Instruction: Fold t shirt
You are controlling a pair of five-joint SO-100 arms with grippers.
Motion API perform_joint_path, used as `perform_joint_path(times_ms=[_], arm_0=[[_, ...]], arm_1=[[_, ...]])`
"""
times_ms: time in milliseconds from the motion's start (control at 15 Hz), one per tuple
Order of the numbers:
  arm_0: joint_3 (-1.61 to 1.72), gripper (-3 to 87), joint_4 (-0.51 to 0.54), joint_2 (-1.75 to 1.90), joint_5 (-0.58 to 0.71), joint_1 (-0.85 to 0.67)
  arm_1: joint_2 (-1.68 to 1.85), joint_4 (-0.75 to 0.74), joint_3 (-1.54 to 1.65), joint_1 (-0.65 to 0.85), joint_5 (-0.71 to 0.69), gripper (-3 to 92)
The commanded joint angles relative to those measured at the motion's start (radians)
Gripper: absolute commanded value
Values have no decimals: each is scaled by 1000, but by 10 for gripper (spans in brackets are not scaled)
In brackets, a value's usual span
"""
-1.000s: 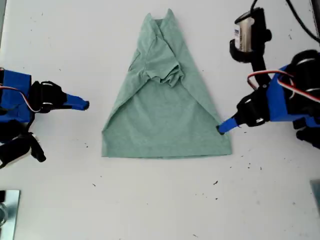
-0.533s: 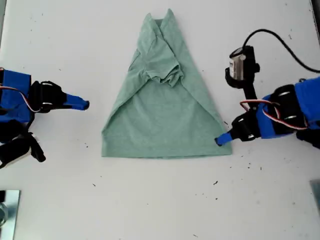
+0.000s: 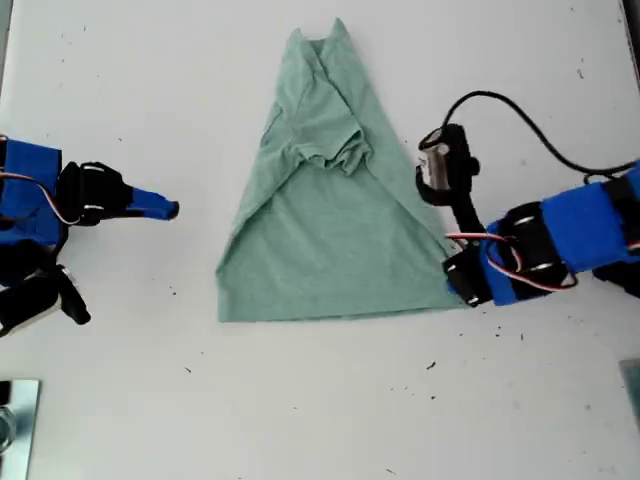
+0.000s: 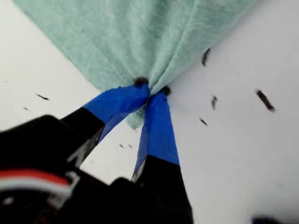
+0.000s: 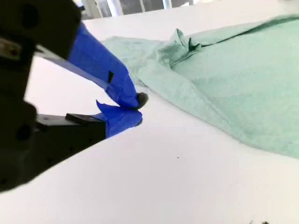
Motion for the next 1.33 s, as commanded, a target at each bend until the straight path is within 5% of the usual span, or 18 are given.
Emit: perform_joint_path(times_ms=[0, 133, 333, 533, 600, 800, 1067, 1267], arm_0=[[14, -2, -11, 8, 9, 11], [14, -2, -11, 11, 12, 11], [14, -2, -9, 12, 18, 5], [14, -2, -9, 14, 20, 5], [14, -2, -9, 14, 20, 5], [14, -2, -9, 14, 23, 6], [15, -2, -9, 17, 23, 2], [15, -2, -8, 17, 23, -6]], arm_1=[[95, 284, -181, 9, -23, 5], [101, 535, -483, 25, -34, 4], [-32, 537, -764, 75, -78, 2], [-377, 390, -1025, 89, -86, -8], [-451, 295, -1017, 86, -63, -12], [-571, 150, -1015, 63, -55, 354], [-253, 305, -1123, 32, -140, 328], [147, 448, -638, 121, -169, 290]])
